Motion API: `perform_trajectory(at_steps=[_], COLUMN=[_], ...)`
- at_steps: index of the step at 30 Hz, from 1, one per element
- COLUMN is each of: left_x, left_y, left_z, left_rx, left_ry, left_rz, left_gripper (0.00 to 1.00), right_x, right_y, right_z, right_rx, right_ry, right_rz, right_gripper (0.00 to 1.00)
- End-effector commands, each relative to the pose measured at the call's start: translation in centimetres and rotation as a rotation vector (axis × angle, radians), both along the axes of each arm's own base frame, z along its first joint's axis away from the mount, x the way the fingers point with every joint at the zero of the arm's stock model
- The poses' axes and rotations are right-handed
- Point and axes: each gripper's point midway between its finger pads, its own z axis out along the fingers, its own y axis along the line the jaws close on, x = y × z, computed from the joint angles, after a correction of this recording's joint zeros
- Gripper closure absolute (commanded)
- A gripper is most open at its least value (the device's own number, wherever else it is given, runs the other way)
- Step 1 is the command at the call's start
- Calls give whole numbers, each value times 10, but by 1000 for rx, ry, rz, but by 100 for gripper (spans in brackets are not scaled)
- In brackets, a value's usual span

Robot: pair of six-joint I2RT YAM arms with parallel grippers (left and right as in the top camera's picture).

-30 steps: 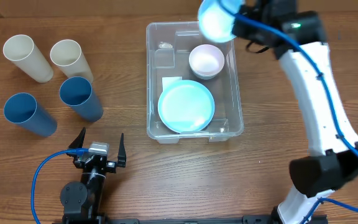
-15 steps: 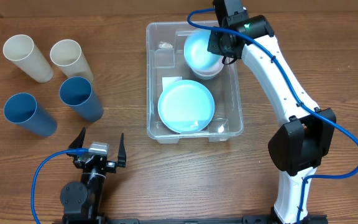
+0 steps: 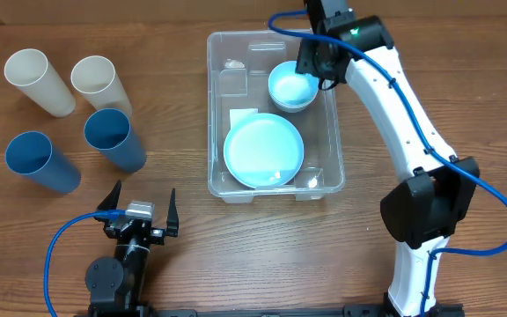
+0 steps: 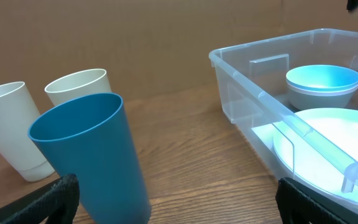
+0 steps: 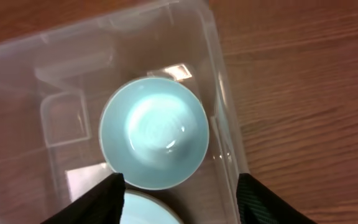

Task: Pack container
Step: 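Open the right gripper and withdraw it to the right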

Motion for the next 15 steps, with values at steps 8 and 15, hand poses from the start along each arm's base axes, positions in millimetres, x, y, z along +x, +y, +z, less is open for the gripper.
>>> perform_trajectory(at_steps=[8, 15], left_x=[0, 0], left_y=[0, 0], left_z=[0, 0], left_rx=[18, 18], left_ry=[-8, -8], left_rz=[-5, -5], left_gripper=[0, 0], right_x=[-11, -36], right_y=[-217, -311], right_z=[115, 114], right_rx=[47, 25], right_ry=[-223, -226], right_rz=[-455, -653], right_gripper=[0, 0])
